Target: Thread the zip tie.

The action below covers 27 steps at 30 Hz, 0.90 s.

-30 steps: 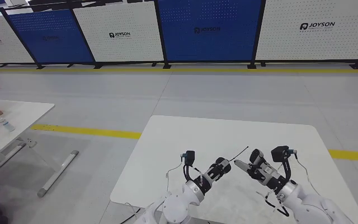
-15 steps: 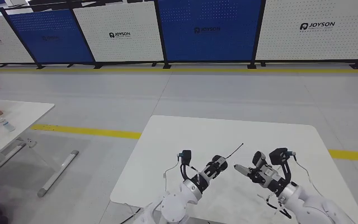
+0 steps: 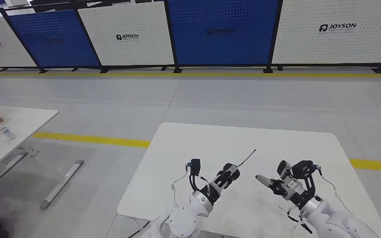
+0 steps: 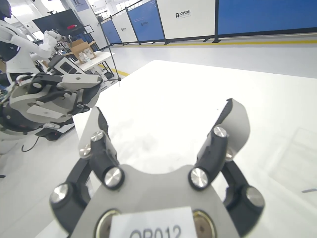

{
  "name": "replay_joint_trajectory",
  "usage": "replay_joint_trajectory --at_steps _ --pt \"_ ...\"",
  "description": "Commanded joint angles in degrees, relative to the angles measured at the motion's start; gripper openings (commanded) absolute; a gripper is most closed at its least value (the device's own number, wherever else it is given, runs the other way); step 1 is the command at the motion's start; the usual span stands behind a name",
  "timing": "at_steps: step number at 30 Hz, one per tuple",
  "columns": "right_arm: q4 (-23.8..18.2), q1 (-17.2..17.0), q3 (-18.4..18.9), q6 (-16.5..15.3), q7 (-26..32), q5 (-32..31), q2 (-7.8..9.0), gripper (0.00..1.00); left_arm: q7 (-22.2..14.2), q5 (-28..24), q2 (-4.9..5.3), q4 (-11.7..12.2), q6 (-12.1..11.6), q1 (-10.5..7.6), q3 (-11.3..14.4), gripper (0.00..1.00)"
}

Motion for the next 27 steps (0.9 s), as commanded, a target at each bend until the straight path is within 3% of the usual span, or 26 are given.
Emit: replay_joint_trajectory --at_steps 1,8,15,18,20,21,27 --pt "1.23 0.67 -0.84 -0.27 0.05 -1.21 -0.23 1.0 -0.63 -0.17 0.02 -0.12 -0.59 0.03 0.22 0.0" --pt "5.57 4.7 -7.01 -0.27 -1.01 -6.67 -1.14 1.0 -3.86 1.86 0.53 -0.74 -1.88 0.89 0.12 0.0" --pt "5.8 4.79 -7.16 -0.15 -1.37 -6.72 -1.24 1.0 -3.9 2.64 0.57 -0.59 -1.8 0.77 0.37 0.0" --pt "5.24 4.05 -7.24 -0.27 -3.02 -3.46 -1.53 1.0 -3.85 2.61 0.55 -0.47 -2.22 0.65 0.56 0.0" --pt "5.12 4.2 -7.5 -0.27 -3.01 -0.33 -1.54 0.53 -3.8 2.8 0.54 -0.24 -3.0 0.56 0.83 0.0" --pt "5.19 4.37 -7.58 -0.27 -2.85 0.05 -1.49 0.47 -3.84 2.99 0.55 -0.22 -3.24 0.49 0.96 0.0" --pt "6.75 5.58 -9.0 -0.27 -3.58 1.68 -1.52 0.35 -2.67 5.12 0.56 -0.03 -4.15 0.37 1.73 0.0"
